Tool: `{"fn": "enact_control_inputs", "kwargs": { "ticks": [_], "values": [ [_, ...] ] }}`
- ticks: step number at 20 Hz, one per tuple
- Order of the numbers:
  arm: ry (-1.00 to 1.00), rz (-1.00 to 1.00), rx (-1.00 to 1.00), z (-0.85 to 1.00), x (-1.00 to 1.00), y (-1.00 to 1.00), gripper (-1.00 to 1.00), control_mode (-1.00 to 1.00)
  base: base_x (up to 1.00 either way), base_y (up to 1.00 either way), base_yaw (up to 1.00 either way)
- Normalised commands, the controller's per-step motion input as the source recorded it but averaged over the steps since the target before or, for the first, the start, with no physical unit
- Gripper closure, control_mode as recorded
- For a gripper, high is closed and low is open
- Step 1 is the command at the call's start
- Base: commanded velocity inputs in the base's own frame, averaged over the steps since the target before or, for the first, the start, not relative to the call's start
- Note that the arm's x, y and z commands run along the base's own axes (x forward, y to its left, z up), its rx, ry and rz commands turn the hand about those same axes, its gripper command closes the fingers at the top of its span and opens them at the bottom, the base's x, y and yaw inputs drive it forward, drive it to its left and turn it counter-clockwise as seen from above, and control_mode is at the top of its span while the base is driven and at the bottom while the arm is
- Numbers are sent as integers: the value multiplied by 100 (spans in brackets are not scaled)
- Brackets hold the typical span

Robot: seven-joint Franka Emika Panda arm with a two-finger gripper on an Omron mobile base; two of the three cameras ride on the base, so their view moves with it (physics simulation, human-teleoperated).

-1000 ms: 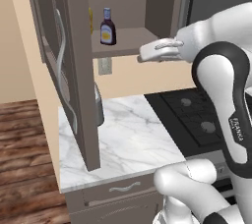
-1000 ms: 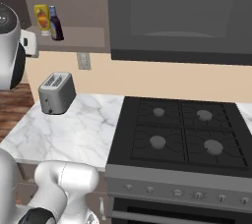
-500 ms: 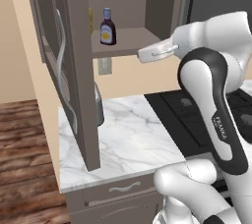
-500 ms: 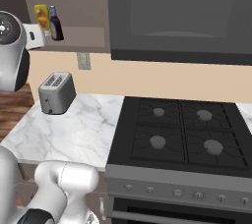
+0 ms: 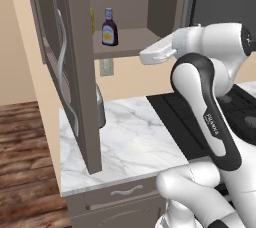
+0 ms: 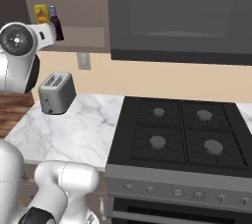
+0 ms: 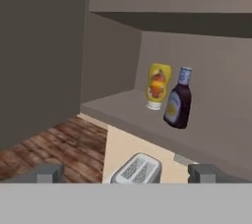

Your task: Move the mustard and condiment bottle from the cabinet to the dining counter.

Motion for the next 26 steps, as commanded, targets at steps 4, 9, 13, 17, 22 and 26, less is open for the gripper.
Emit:
{"fn": "enact_control_inputs", "kwargs": {
  "ticks": [4,9,13,17,22,26],
  "values": [
    [0,-1,0,0,35,0,-100,-100,0,0,0],
    [0,-4,0,0,31,-3,-100,-100,0,0,0],
    [0,-3,0,0,27,0,-100,-100,0,0,0],
    [0,-2,0,0,24,-1,-100,-100,0,0,0],
    [0,0,0,0,21,-1,-100,-100,0,0,0],
    [0,0,0,0,15,0,-100,-100,0,0,0]
  ]
}}
